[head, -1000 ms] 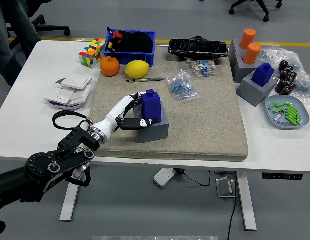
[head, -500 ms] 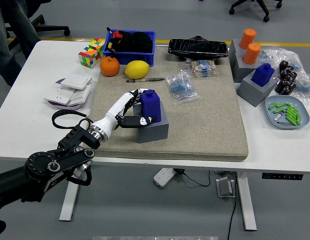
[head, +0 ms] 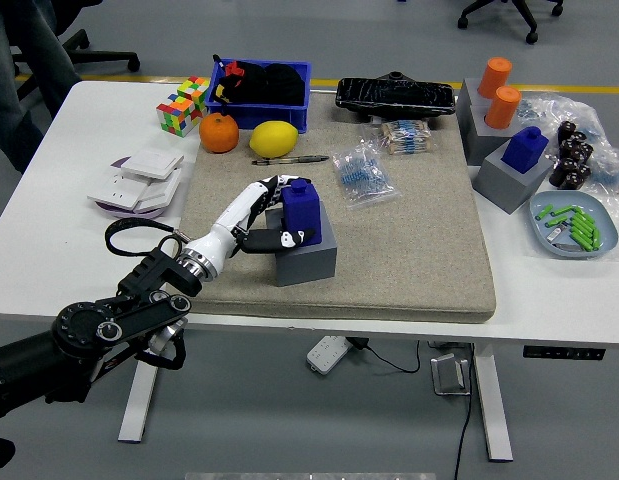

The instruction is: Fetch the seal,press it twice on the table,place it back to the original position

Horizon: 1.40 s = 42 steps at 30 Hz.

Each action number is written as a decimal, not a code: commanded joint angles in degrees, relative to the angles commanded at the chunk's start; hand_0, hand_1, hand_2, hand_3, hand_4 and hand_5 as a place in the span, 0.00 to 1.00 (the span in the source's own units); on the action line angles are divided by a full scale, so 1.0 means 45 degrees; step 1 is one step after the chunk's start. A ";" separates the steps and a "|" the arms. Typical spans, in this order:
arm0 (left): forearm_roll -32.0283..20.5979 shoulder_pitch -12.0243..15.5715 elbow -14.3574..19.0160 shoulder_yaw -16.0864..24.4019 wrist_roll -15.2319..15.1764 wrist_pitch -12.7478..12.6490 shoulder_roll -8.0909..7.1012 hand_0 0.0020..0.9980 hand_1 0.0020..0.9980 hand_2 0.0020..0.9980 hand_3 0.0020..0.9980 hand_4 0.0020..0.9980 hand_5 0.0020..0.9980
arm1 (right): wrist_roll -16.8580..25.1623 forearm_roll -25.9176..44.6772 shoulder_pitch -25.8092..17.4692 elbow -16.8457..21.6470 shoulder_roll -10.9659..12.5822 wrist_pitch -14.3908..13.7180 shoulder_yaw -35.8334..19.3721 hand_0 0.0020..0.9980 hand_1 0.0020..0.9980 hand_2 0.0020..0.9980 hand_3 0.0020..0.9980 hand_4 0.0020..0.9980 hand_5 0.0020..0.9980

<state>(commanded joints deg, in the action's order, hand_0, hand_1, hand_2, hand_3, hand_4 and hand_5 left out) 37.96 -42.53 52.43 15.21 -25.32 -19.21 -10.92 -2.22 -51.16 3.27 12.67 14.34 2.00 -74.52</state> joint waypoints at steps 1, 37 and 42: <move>-0.0029 -0.0002 -0.0007 0.0037 -0.0037 -0.0001 0.0009 0.85 0.80 0.75 0.77 0.82 0.00 | 0.0000 0.0000 -0.0002 0.0000 0.0000 0.0000 0.0003 0.72 0.64 0.64 0.61 0.72 0.50; -0.0004 -0.0070 -0.0095 0.0329 0.0008 0.0053 0.0096 0.68 0.52 0.47 0.64 0.78 0.00 | 0.0003 -0.0074 0.0017 0.0005 0.0001 -0.0002 -0.0013 0.72 0.64 0.64 0.61 0.72 0.50; -0.0081 -0.0064 -0.0064 0.0324 -0.0248 -0.0118 0.0100 0.62 0.46 0.43 0.60 0.71 0.00 | 0.0010 -0.0075 0.0017 0.0010 -0.0004 -0.0003 0.0001 0.72 0.64 0.64 0.61 0.72 0.50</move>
<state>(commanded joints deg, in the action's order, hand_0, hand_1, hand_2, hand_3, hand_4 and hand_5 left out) 37.59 -42.82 52.14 16.67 -26.44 -19.74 -10.47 -2.18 -51.50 3.35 12.71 14.32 1.98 -74.52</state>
